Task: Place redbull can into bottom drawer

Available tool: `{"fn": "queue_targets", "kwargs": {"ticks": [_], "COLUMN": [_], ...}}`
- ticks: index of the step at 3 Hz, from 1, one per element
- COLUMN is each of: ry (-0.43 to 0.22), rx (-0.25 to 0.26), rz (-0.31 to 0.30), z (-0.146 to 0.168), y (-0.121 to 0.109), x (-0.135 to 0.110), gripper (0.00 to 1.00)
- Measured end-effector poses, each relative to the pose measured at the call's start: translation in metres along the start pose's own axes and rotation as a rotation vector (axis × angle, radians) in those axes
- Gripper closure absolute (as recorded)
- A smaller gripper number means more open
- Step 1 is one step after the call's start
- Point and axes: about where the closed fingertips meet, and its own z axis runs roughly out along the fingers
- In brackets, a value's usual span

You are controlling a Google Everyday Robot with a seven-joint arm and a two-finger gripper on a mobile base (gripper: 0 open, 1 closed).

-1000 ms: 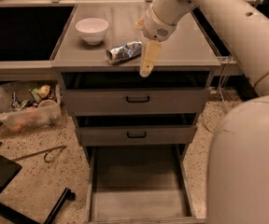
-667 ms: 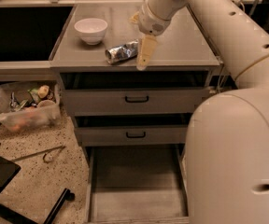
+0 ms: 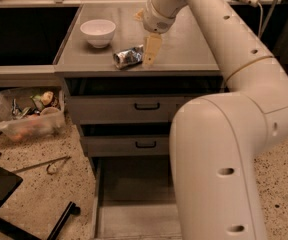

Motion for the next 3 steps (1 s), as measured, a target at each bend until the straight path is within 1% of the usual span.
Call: {"fn": "queue_targets", "kwargs": {"ticks": [2, 3], "ry": [-0.018, -0.026], "rx": [-0.042, -0.053], "rz": [-0.034, -0.038], "z": [0.024, 0.032], "y": [-0.006, -0.007], "x": [-0.007, -0.009], "gripper": [0.0, 0.0]}}
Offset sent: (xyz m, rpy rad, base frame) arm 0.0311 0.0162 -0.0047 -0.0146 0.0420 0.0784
